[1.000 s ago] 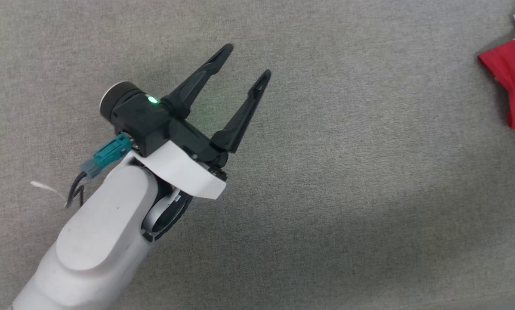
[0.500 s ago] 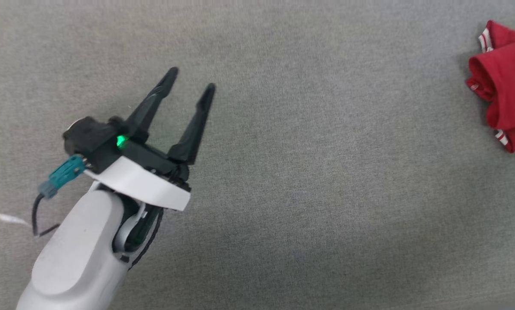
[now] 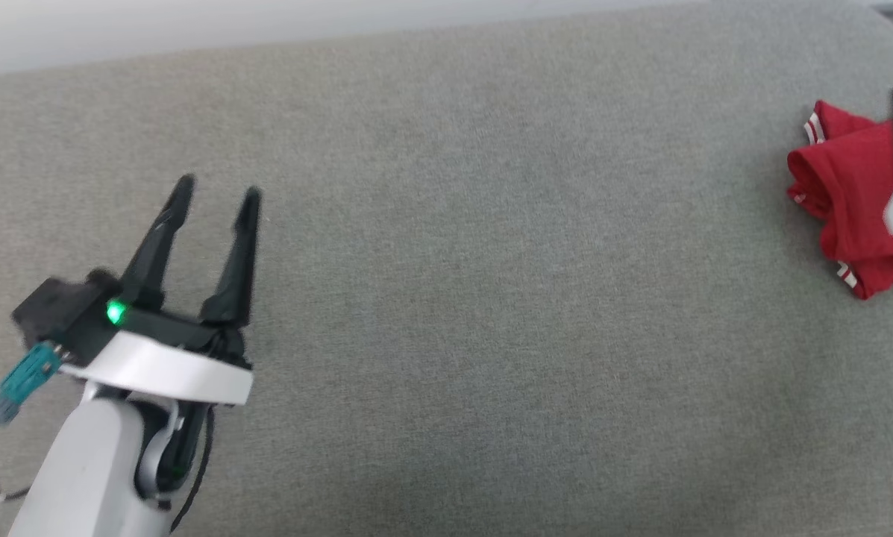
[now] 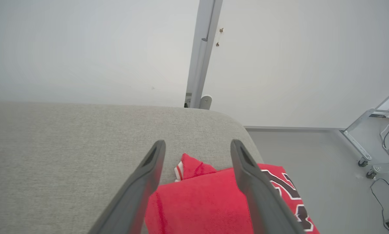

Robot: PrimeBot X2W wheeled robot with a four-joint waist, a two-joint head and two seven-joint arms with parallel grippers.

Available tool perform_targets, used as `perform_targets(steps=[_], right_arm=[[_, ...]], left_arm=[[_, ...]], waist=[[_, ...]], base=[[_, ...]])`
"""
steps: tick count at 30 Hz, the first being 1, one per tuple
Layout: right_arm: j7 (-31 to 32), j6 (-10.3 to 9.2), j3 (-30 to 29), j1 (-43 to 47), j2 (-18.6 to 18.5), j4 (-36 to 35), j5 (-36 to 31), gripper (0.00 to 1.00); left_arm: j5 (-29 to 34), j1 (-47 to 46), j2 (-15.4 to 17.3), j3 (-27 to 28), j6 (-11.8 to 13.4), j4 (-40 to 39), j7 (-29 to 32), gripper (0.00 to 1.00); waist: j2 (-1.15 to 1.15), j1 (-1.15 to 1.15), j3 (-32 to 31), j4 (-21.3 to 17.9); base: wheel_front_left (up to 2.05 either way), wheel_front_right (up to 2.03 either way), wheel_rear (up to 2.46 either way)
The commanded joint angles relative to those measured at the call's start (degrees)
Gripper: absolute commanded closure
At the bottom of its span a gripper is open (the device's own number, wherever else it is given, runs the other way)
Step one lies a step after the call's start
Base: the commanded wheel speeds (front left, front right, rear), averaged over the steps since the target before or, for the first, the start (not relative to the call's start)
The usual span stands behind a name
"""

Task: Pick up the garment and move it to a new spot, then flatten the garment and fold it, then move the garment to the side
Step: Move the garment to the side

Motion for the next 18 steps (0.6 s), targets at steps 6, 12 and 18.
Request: perform_targets(steps=[6,12,18], right_arm=[[-3.2,-0.13,2.7,6.3,2.4,-6.4,3.6,0.0],[-5.0,-0.13,5.1,13.5,2.1,-14.3,7.0,0.0],[-5.7,-0.13,3.8,22.0,2.0,-22.0,8.4,0.0]], left_arm=[[1.5,6.6,-0.6,6.0,-0.2,-1.5,-0.3,0.0],[3.3,12.8,-1.8,11.0,-0.2,-2.2,-0.3,0.0],[4.1,18.5,-3.1,15.3,-0.2,-2.2,-0.3,0.0]], waist=[[0.0,0.0,-3.5,1.3],[0.0,0.0,-6.4,2.6],[0.0,0.0,-9.0,3.8]], base=[[0.0,0.0,0.0],[0.0,0.0,0.0],[0.0,0.0,0.0]])
